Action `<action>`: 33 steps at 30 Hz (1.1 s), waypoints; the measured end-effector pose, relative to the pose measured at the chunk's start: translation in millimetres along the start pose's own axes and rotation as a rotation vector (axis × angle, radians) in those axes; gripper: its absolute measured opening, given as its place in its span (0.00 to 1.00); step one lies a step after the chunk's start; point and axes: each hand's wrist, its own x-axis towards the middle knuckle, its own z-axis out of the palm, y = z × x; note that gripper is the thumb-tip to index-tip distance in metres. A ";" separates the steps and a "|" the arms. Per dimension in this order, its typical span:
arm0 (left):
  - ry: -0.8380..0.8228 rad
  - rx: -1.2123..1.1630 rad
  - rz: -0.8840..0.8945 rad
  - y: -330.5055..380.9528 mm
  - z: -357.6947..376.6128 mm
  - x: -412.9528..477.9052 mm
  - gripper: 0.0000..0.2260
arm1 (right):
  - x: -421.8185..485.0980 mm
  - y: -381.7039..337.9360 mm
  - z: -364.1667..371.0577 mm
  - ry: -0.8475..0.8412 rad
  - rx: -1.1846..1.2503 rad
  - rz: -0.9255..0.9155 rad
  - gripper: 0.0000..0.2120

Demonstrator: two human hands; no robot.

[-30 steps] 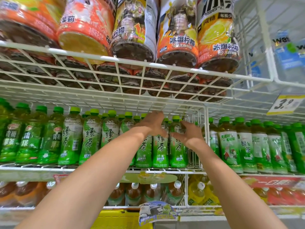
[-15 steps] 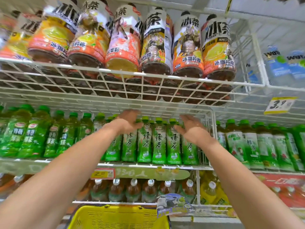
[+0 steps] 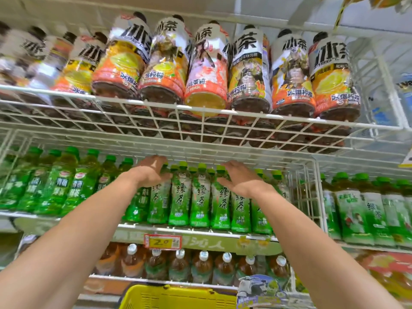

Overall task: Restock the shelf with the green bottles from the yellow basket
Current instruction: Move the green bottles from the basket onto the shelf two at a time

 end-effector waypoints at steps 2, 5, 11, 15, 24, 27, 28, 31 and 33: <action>-0.004 0.004 0.028 -2.6 -1.0 4.9 0.27 | 10.0 -6.5 2.3 0.011 -0.015 -0.019 0.31; -0.017 0.001 0.054 -6.7 -1.0 13.2 0.26 | 25.6 -10.9 8.1 0.000 0.001 -0.065 0.32; -0.034 0.011 0.094 -13.5 8.3 30.1 0.35 | 40.7 0.4 25.9 -0.031 0.013 -0.125 0.30; -0.015 -0.034 0.097 -13.7 16.7 35.3 0.38 | 44.2 6.3 32.2 -0.017 0.084 -0.131 0.27; 0.014 -0.082 0.084 -13.2 17.6 36.6 0.40 | 48.4 6.0 33.1 -0.001 0.120 -0.115 0.26; 0.013 -0.068 0.061 -9.6 17.9 37.8 0.40 | 47.2 3.1 33.5 0.014 0.114 -0.094 0.25; 0.015 -0.064 0.053 -8.1 17.8 37.9 0.40 | 47.0 2.3 33.3 0.016 0.114 -0.087 0.25; 0.027 -0.056 0.032 -4.0 19.9 37.9 0.40 | 46.1 0.6 31.9 0.014 0.114 -0.084 0.24; 0.041 -0.039 0.016 -2.1 22.5 38.6 0.39 | 45.7 -0.3 32.3 0.016 0.111 -0.082 0.24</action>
